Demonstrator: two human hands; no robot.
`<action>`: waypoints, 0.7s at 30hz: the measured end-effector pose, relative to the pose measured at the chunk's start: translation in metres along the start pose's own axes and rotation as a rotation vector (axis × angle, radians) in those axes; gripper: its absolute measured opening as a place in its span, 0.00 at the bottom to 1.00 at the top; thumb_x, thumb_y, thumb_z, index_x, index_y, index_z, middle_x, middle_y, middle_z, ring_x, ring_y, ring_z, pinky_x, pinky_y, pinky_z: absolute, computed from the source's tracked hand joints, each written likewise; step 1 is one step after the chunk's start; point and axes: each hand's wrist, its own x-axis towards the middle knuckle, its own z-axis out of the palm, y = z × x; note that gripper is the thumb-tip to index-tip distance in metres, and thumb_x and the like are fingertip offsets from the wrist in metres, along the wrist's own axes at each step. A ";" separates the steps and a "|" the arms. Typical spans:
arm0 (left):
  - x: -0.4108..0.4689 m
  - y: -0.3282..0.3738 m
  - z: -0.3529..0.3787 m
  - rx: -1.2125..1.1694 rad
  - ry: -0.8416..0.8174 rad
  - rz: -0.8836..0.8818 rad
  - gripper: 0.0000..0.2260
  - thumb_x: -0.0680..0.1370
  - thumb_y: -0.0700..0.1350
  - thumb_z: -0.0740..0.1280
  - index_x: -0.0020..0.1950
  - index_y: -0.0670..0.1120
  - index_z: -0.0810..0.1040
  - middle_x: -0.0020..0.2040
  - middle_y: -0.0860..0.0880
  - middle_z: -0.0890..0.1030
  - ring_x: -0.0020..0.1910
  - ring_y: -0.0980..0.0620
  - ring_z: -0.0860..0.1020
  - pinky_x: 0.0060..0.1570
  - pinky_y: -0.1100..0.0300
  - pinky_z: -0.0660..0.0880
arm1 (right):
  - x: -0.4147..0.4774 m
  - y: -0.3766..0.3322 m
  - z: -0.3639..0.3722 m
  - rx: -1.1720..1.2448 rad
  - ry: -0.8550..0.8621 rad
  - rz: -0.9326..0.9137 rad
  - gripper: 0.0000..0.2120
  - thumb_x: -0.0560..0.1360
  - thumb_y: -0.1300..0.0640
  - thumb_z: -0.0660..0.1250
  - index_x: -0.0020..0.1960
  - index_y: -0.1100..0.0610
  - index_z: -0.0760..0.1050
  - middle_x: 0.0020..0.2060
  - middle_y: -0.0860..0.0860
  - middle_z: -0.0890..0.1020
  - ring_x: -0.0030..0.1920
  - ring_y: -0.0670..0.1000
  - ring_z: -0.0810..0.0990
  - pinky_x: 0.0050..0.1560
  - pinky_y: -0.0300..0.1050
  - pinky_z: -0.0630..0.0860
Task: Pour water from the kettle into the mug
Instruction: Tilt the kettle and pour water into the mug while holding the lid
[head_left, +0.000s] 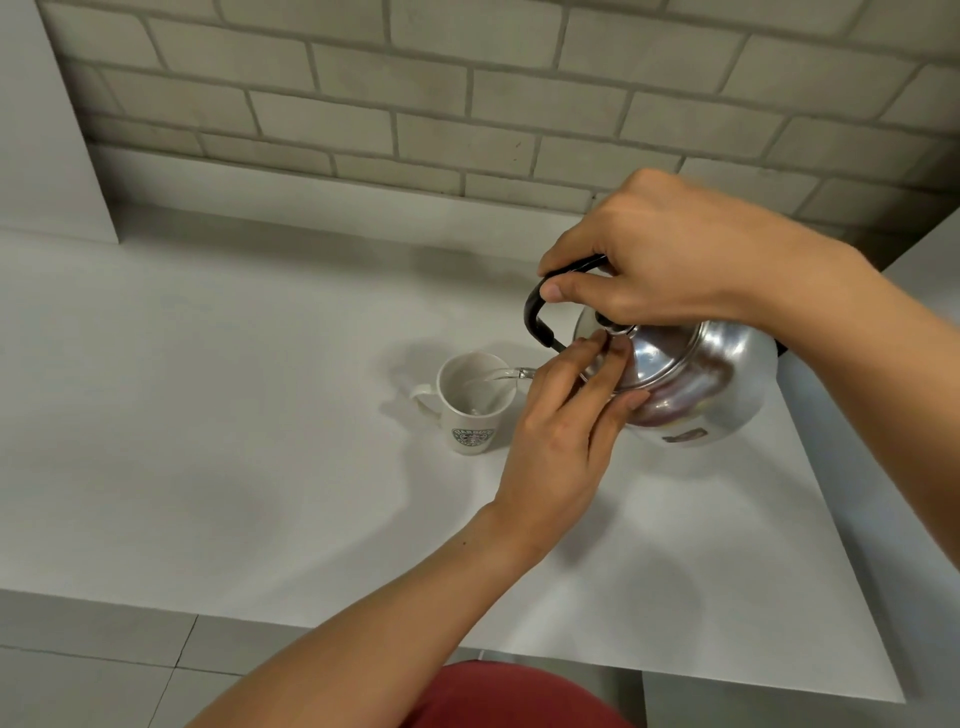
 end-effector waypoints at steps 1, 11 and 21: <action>0.000 0.001 0.001 -0.005 0.006 0.000 0.18 0.81 0.40 0.70 0.71 0.38 0.78 0.67 0.38 0.78 0.68 0.43 0.77 0.72 0.60 0.69 | 0.001 0.000 -0.001 -0.004 -0.007 -0.004 0.14 0.81 0.42 0.63 0.57 0.45 0.86 0.35 0.49 0.86 0.39 0.54 0.81 0.40 0.55 0.80; 0.003 0.004 0.009 -0.052 0.039 -0.020 0.18 0.81 0.39 0.71 0.71 0.38 0.77 0.68 0.38 0.77 0.69 0.43 0.77 0.71 0.55 0.71 | 0.004 -0.001 -0.008 -0.022 -0.022 -0.029 0.13 0.80 0.43 0.65 0.55 0.45 0.87 0.26 0.42 0.76 0.33 0.47 0.76 0.34 0.52 0.76; 0.005 0.008 0.013 -0.072 0.067 -0.045 0.18 0.82 0.42 0.70 0.72 0.40 0.77 0.68 0.41 0.77 0.68 0.45 0.77 0.71 0.59 0.70 | 0.008 -0.005 -0.015 -0.030 -0.043 -0.047 0.11 0.79 0.45 0.67 0.53 0.46 0.88 0.23 0.43 0.74 0.30 0.44 0.75 0.31 0.48 0.74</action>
